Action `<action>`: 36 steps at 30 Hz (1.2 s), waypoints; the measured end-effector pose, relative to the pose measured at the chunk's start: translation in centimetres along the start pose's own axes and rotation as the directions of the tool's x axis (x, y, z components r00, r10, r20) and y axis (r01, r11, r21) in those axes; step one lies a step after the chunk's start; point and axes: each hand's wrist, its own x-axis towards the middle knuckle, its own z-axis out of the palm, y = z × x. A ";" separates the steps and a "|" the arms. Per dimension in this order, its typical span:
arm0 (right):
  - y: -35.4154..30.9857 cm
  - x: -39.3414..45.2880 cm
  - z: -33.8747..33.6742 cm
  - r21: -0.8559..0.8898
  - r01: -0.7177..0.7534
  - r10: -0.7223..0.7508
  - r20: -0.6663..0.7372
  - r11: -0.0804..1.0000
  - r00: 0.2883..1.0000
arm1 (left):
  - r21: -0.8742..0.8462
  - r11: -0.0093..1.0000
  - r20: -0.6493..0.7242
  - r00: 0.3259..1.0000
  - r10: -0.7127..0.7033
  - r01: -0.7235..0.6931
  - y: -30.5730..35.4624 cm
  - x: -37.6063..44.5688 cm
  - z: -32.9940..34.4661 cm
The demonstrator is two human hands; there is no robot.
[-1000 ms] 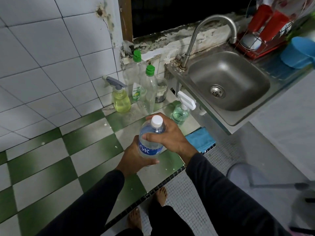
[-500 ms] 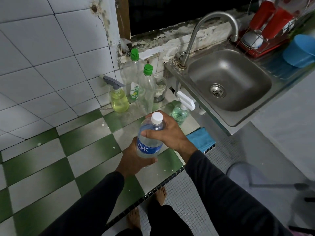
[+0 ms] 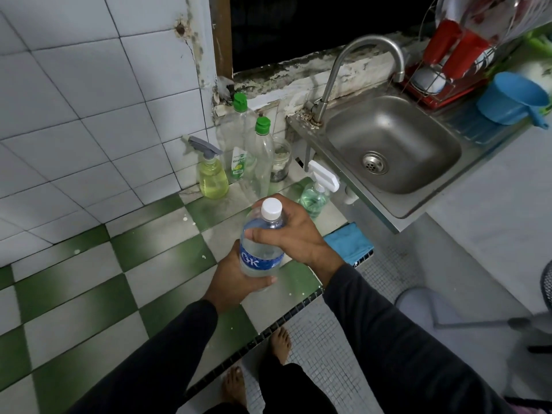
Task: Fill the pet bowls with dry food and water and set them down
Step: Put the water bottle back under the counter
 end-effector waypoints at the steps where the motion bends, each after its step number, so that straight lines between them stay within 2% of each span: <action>1: -0.3 -0.4 0.3 -0.003 0.007 -0.007 -0.007 1.000 1.000 | -0.011 1.000 0.000 1.000 0.003 -0.003 0.0 -0.3 -0.2; 12: -3.3 -6.2 4.4 -0.038 0.051 -0.052 -0.037 0.998 0.998 | -0.024 0.999 -0.002 0.999 -0.042 0.042 0.1 -6.3 -2.4; 15: -4.0 -7.9 5.4 -0.059 0.060 -0.062 -0.027 0.996 0.998 | -0.019 1.000 -0.018 1.000 -0.015 0.015 0.2 -8.2 -2.8; 26: -5.0 -14.7 8.7 -0.072 0.084 -0.078 0.084 0.994 0.993 | -0.043 0.999 -0.143 0.989 0.022 -0.029 -0.1 -17.5 -2.3; 36: -5.0 -24.6 13.2 -0.074 0.128 -0.111 0.206 0.989 0.972 | -0.067 0.997 -0.263 0.965 0.019 -0.038 -1.5 -30.1 -1.0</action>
